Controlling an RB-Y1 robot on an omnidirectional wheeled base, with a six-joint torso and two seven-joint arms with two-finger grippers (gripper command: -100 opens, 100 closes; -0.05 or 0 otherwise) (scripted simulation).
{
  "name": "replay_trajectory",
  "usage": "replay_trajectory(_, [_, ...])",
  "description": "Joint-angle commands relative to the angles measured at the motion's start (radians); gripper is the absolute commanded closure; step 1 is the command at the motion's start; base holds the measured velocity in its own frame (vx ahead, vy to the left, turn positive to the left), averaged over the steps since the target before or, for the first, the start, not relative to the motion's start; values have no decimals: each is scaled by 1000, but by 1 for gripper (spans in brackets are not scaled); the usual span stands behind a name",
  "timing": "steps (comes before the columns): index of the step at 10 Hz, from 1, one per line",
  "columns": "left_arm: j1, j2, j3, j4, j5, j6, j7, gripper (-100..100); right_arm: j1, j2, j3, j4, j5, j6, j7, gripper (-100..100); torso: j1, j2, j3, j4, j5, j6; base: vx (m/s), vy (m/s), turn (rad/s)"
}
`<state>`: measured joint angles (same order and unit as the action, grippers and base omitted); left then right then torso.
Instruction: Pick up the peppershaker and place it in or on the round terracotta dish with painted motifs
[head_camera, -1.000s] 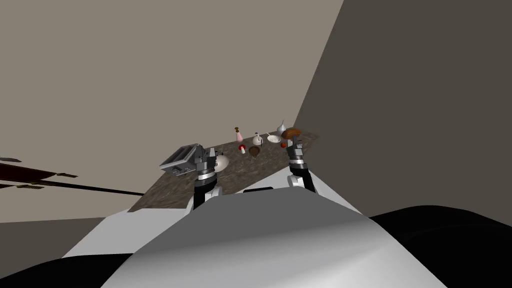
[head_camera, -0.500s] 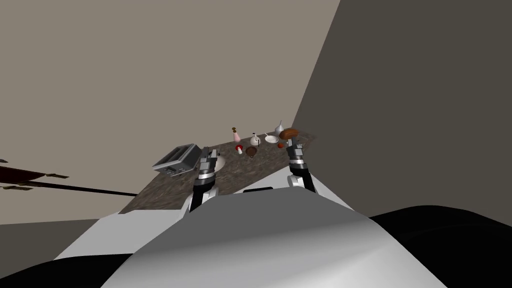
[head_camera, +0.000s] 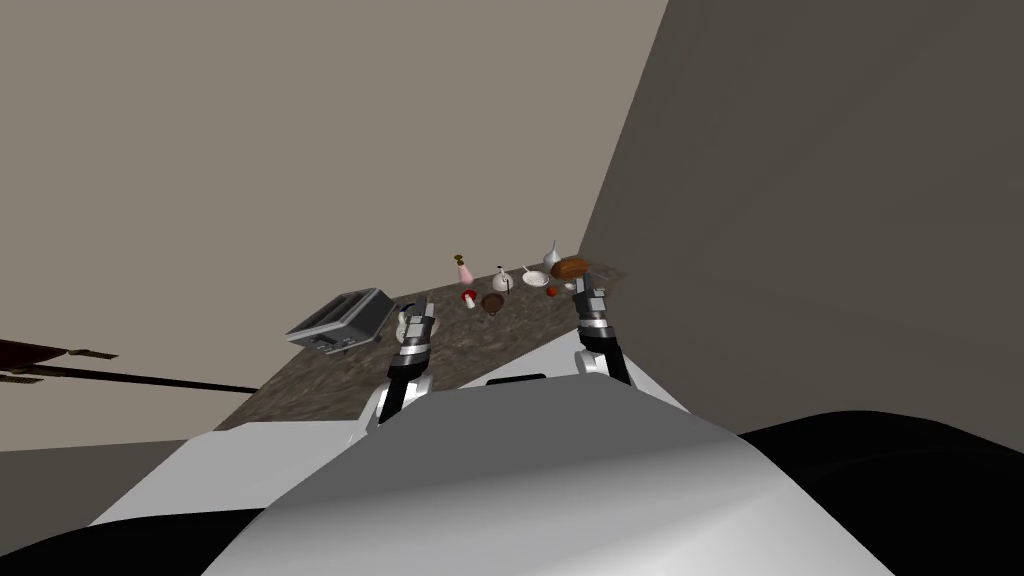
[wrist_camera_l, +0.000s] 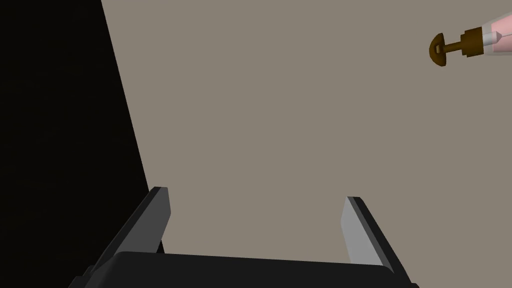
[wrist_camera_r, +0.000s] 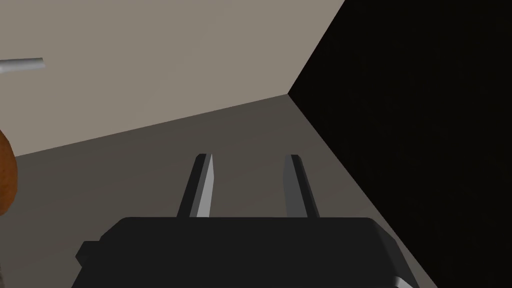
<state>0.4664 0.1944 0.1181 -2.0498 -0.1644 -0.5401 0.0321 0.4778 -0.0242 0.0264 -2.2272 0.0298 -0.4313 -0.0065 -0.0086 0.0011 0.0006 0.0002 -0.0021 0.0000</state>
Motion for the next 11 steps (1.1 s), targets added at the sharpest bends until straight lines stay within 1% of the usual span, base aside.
replay_trajectory(1, [-10,9,15,39,-19,9,-14,-100,0,0,0,0,0,0,0,0,0,0,0,0,0,0,-11,-133,-12])
replay_trajectory(3, [-24,19,33,85,-43,26,-30,-100,0,0,0,0,0,0,0,0,-2,-1,-1,0,0,0,11,-162,-17])
replay_trajectory(7, [-55,46,65,184,-92,69,-75,-100,0,0,0,0,0,0,0,0,0,-2,-1,0,0,0,15,-131,-33])
replay_trajectory(11, [-90,91,87,292,-145,129,-141,-100,0,0,0,0,0,0,0,0,4,-2,-1,0,1,0,24,-83,-52])
